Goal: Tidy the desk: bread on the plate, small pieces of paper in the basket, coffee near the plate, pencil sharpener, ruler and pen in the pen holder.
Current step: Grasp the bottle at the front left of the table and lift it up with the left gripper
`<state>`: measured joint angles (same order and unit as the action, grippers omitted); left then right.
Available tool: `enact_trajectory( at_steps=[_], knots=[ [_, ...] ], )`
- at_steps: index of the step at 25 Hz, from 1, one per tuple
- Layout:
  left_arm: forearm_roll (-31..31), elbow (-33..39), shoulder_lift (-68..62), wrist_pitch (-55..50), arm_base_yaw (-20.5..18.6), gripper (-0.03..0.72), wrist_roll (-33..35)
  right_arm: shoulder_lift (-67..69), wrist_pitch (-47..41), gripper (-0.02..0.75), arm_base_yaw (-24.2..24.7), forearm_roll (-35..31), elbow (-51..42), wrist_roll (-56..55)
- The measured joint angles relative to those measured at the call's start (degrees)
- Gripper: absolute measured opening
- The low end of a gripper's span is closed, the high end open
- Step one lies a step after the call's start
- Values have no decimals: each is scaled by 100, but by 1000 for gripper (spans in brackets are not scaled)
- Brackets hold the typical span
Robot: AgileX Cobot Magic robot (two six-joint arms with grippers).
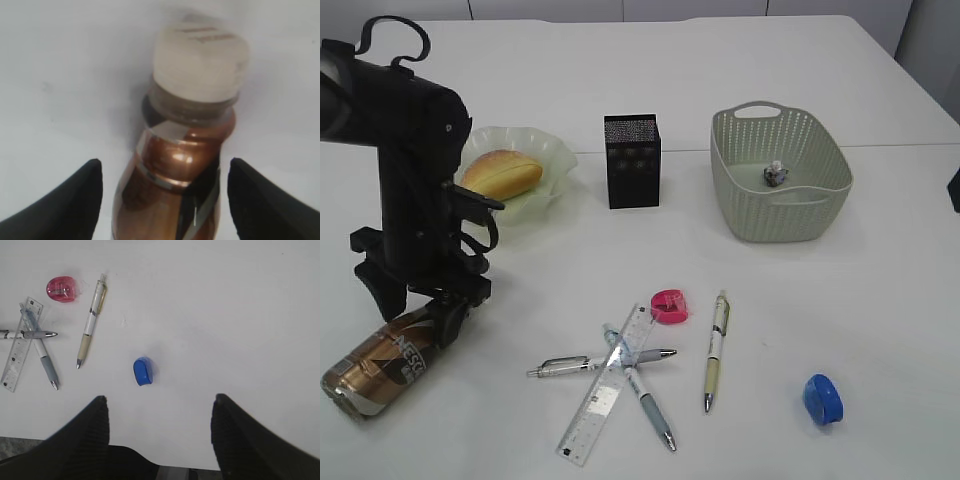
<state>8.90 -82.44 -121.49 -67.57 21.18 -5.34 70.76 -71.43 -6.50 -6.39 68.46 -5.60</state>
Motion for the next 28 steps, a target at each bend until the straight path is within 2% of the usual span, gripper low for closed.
enact_trajectory(
  at_steps=[15, 22, 28],
  knots=[
    [-105, 0, -168, -69, -16, 550, 0, 0, 0, 503, 0, 0, 0, 0],
    [-127, -18, -168, -80, -16, 389, 0, 0, 0, 503, 0, 0, 0, 0],
    [-140, -28, -168, -80, -16, 322, 0, 0, 0, 503, 0, 0, 0, 0]
  ],
)
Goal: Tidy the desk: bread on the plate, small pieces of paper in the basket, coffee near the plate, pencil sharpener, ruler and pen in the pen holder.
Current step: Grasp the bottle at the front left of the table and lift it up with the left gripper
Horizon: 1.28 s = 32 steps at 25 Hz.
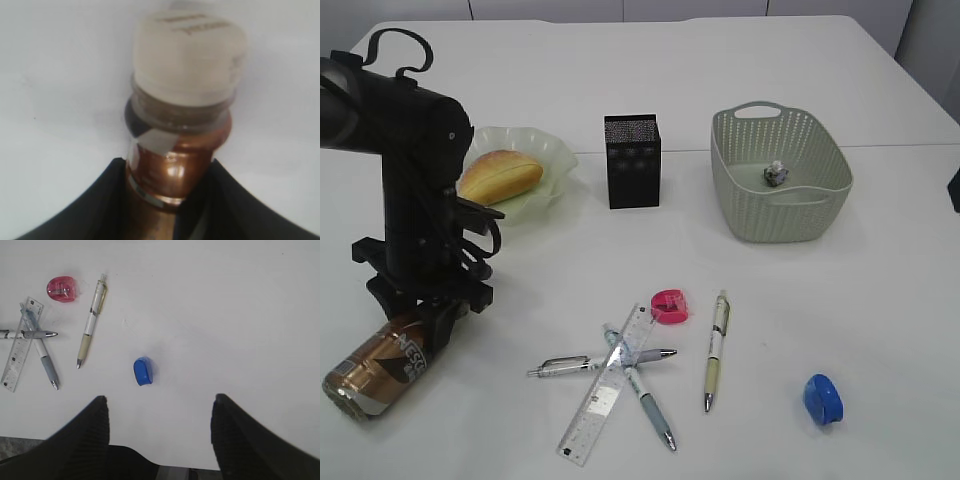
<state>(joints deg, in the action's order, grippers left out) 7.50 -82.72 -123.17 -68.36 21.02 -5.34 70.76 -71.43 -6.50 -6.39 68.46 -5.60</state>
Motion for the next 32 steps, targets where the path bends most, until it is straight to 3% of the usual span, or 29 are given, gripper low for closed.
enact_trajectory(
  at_steps=[11, 19, 27, 32],
  knots=[
    [-225, 47, 132, 39, 0, 317, 0, 0, 0, 502, 0, 0, 0, 0],
    [-387, 1023, 1243, 292, 0, 317, 0, 0, 0, 502, 0, 0, 0, 0],
    [-595, 2130, 3288, 1805, 0, 317, 0, 0, 0, 502, 0, 0, 0, 0],
    [-437, 2993, 4332, 3374, 0, 317, 0, 0, 0, 501, 0, 0, 0, 0]
  ],
)
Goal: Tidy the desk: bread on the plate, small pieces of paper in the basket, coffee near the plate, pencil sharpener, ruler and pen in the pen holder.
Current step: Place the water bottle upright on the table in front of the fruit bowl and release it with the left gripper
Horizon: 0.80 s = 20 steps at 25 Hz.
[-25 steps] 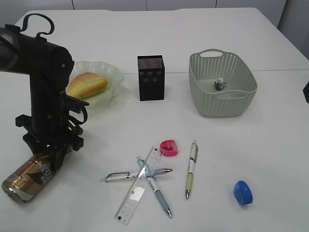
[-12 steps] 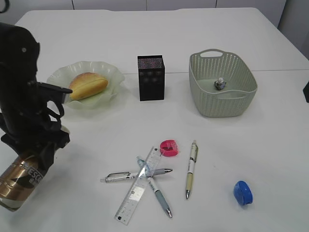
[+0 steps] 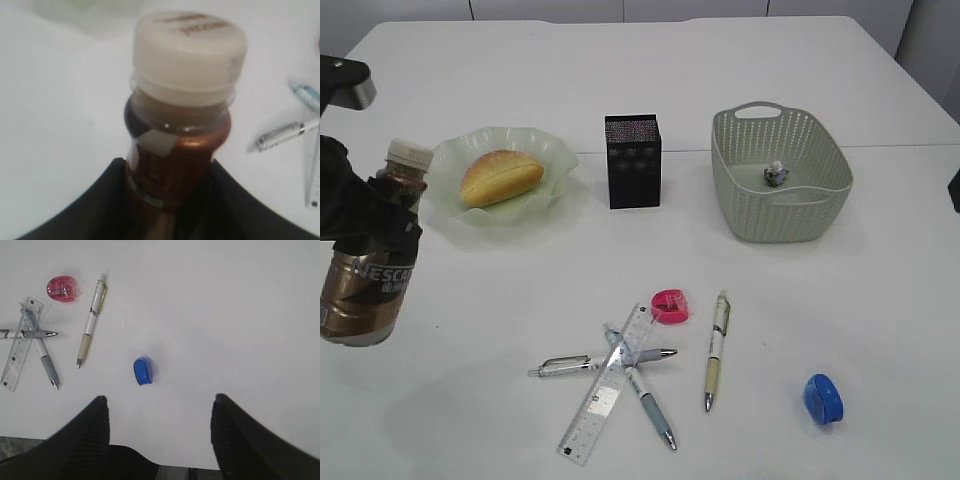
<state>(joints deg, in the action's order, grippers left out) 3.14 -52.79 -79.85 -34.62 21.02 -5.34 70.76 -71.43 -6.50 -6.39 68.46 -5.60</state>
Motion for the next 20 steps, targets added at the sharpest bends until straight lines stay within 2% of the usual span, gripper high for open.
enact_trajectory(
  at_steps=[10, 17, 20],
  knots=[
    [515, 1644, 411, 4046, -74, 318, 0, 0, 0, 501, 0, 0, 0, 0],
    [418, 1834, -310, 5968, -693, 320, 0, 0, 0, 501, 0, 0, 0, 0],
    [276, 1834, -659, 6490, -790, 321, 0, -10, 0, 501, 0, 0, 0, 0]
  ],
)
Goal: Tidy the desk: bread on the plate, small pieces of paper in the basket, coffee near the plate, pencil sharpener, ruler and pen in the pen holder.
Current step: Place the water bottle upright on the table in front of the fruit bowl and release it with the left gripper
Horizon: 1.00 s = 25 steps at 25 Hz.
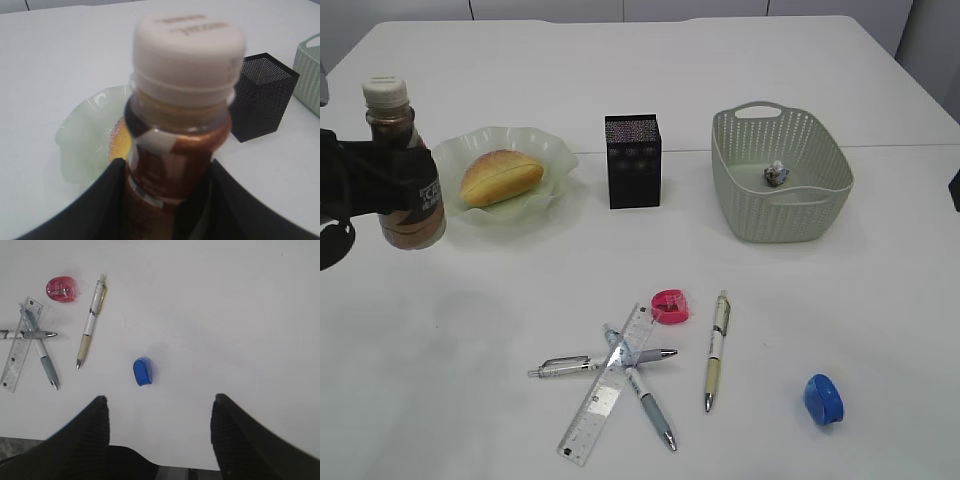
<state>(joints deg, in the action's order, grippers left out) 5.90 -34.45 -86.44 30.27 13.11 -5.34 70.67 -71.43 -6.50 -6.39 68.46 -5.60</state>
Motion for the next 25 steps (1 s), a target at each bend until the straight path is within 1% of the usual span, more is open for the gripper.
enact_trajectory(
  at_steps=[6, 12, 15, 19, 25],
  knots=[
    [-91, 0, -342, 470, 0, 323, 0, -62, 0, 501, 0, 0, 0, -12],
    [-686, 0, -697, 700, 0, 323, 0, -66, 0, 501, 0, 0, 0, -12],
    [-861, 0, -990, 923, 0, 325, 0, -66, 0, 501, 0, 0, 0, -12],
    [-900, 0, -1417, 1393, 0, 326, -26, -66, 0, 501, 0, 12, 0, -12],
    [-900, 0, -1804, 1753, 0, 326, -47, -66, 0, 501, 0, 11, 0, -22]
  ],
)
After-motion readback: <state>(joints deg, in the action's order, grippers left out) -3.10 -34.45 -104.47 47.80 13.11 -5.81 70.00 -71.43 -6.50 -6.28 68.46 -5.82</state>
